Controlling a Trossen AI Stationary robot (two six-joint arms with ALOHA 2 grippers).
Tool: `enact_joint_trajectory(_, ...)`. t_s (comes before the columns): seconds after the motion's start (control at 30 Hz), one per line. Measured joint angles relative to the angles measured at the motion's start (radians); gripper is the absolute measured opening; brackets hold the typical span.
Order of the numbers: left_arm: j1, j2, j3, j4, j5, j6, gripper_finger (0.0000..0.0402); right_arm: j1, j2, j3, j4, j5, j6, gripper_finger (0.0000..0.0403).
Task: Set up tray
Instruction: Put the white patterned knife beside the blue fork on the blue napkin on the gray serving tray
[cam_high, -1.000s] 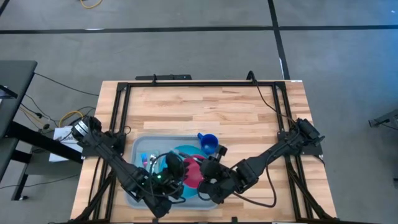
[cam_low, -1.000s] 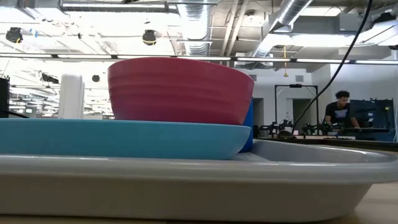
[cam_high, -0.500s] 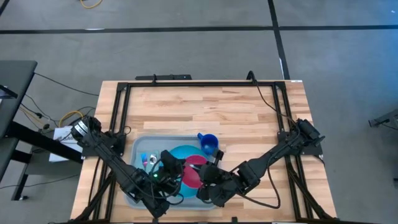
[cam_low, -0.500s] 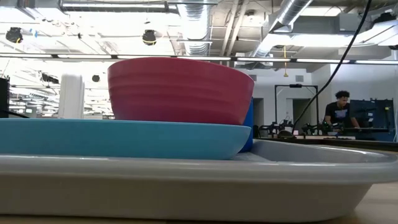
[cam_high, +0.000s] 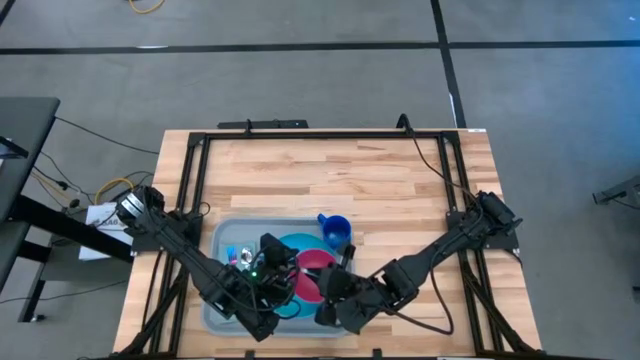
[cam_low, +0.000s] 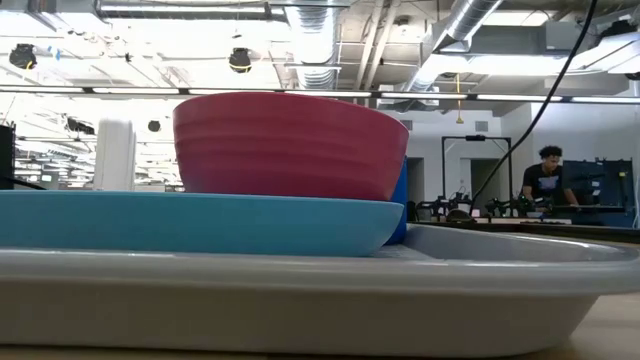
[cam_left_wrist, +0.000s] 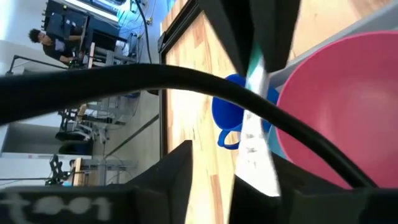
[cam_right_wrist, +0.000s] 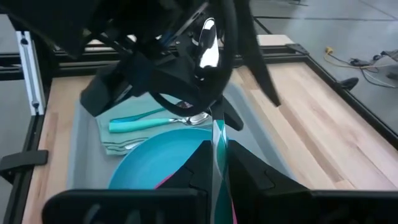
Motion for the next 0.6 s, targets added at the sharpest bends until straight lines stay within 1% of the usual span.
enact_joint_trajectory(0.1,-0.006,0.000,0.000,0.000,0.000,-0.002,0.0102,0.000,0.000,0.000,0.000,0.002,0.000,0.0024)
enact_joint_trajectory(0.3,-0.017,0.000,0.000,-0.002,0.011,-0.004,0.0017,-0.001,-0.001,0.000,0.008,0.008,-0.001,0.0034)
enact_joint_trajectory(0.37,-0.019,0.000,0.000,-0.001,0.011,-0.004,0.0008,-0.001,-0.002,0.001,0.010,0.006,0.000,0.0035)
enact_joint_trajectory(0.6,-0.018,0.000,0.000,0.001,0.031,-0.015,0.0002,-0.001,-0.002,0.001,0.004,0.000,-0.001,0.0043)
